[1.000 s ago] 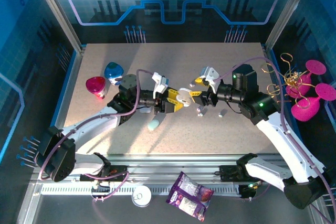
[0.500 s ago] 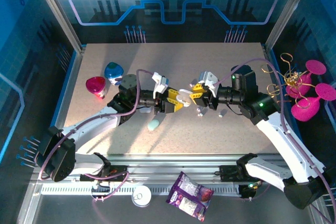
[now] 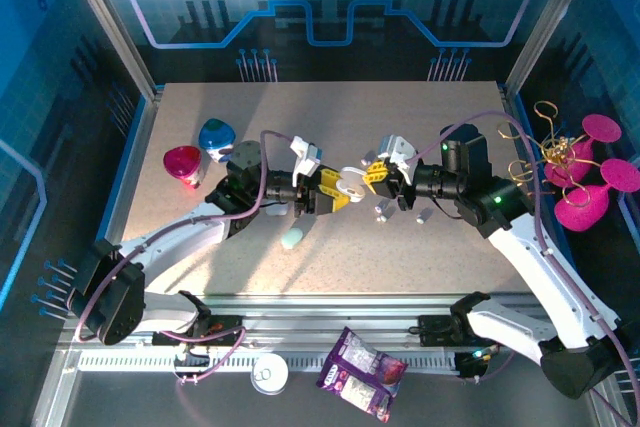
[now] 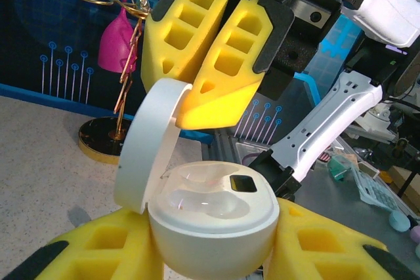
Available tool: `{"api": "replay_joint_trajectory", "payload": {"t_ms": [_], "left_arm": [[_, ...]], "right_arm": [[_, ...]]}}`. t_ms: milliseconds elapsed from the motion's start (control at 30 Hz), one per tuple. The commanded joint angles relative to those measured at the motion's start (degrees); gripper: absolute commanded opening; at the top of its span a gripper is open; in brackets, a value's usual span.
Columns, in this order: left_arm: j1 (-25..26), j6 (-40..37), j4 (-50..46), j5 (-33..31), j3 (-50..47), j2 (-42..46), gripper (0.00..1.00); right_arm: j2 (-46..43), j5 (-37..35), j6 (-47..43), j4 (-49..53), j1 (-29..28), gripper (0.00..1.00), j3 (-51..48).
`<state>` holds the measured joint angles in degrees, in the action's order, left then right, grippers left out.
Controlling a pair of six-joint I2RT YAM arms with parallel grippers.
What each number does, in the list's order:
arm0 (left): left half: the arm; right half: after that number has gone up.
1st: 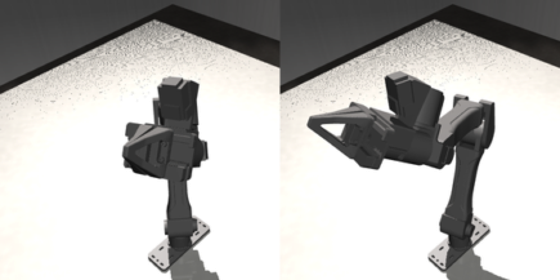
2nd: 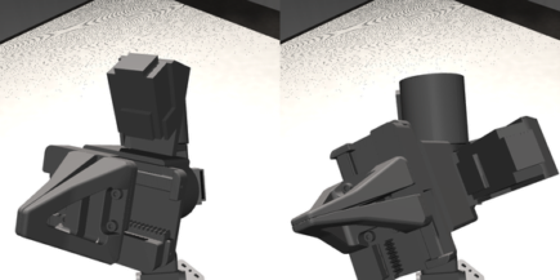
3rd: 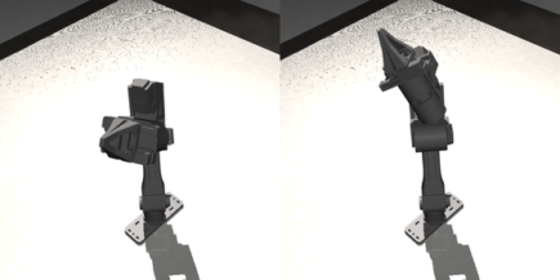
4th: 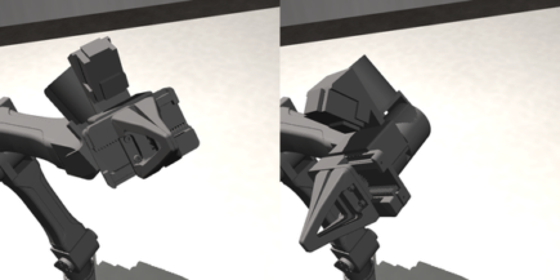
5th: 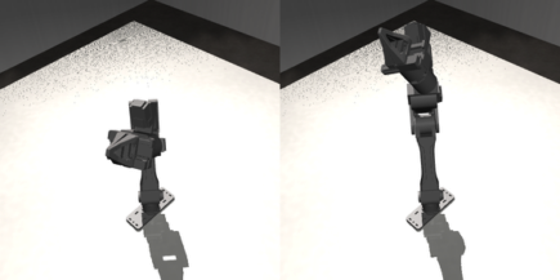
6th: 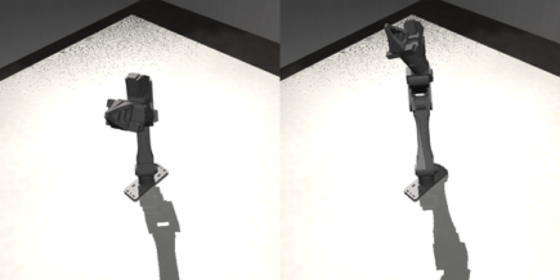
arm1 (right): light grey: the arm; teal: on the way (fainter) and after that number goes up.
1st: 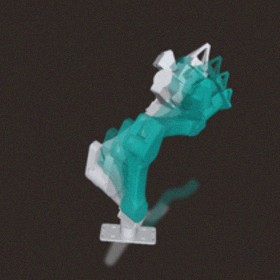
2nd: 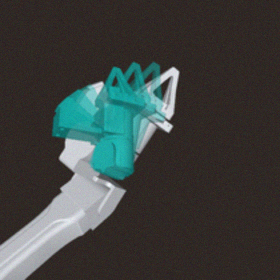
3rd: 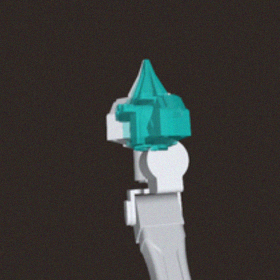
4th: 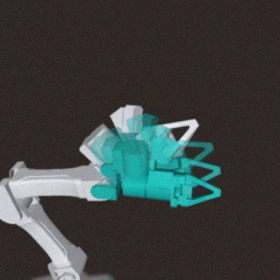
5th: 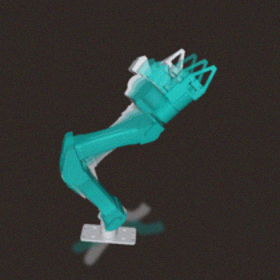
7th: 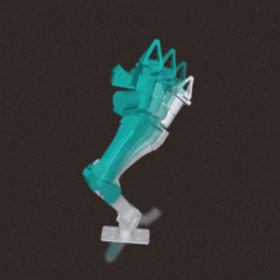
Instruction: Insert the wireless bluetooth earbuds into the charging case
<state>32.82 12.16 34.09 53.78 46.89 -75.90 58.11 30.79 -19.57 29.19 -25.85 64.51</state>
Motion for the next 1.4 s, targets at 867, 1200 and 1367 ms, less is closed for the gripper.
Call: {"api": "replay_joint_trajectory", "payload": {"t_ms": [867,1200,1367], "left_arm": [[0.42,0.75,11.43,-0.36,0.4,-3.03,0.68],[0.47,-4.87,8.76,1.15,-1.18,-1.0,0.67],[0.47,-9.05,4.51,0.08,-1.97,0.69,0.7]], "right_arm": [[-0.64,-3.84,1.04,-3.01,-1.92,0.06,0.69],[1.44,-1.04,1.58,1.23,-1.72,0.05,3.38],[1.22,-0.03,2.17,0.78,-1.2,0.04,3.68]]}}
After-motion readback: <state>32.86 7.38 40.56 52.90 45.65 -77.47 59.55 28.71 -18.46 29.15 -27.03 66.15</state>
